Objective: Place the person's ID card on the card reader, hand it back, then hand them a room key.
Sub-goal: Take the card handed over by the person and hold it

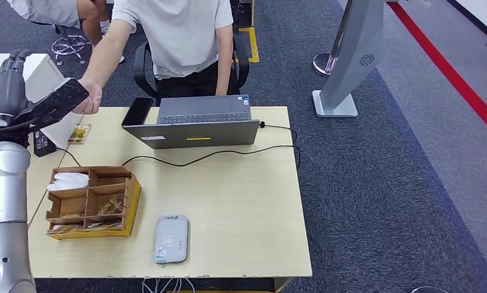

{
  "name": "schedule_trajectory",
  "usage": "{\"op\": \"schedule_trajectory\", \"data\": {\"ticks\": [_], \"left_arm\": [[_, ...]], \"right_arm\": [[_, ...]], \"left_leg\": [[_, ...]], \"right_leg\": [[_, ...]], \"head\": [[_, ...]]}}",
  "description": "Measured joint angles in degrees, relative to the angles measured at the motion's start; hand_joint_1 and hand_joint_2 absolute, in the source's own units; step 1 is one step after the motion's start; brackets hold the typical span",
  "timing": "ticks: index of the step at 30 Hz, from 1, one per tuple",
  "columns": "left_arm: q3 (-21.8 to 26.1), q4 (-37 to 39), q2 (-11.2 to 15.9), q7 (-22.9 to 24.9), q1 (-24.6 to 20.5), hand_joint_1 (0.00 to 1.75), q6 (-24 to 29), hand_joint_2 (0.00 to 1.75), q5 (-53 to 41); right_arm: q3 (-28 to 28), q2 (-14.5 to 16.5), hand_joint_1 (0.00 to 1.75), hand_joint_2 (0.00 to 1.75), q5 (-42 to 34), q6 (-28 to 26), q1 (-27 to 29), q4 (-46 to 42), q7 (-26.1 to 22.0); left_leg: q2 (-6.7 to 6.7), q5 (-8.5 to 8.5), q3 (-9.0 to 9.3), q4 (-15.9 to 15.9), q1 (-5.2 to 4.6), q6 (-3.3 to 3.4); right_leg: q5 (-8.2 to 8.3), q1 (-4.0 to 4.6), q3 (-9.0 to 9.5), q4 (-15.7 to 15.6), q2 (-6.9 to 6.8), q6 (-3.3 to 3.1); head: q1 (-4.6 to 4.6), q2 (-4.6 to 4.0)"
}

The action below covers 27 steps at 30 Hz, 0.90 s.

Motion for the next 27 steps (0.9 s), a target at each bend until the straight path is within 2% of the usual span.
{"op": "schedule_trajectory", "data": {"ticks": [12,27], "left_arm": [[-9.69,9.10,4.23,9.91,-9.13,1.75,-6.07,1.75,-10.56],[-11.54,11.08,5.33,11.59,-10.39,1.75,-6.06,1.75,-9.96]], "right_arm": [[-0.84,0.07,0.00,1.75,5.19,0.86,-0.74,0.88,1.32],[-1.44,0.41,0.00,1.75,6.57,0.93,-1.05,1.36,1.66]], "left_leg": [[0.00,0.02,-0.03,0.00,0.00,0.02],[-0.01,0.03,-0.04,0.00,0.00,0.02]], "right_leg": [[0.02,0.01,-0.02,0.03,0.00,-0.02],[0.02,0.00,-0.01,0.04,-0.02,-0.03]], "head": [[-0.04,0.00],[-0.03,0.00]]}}
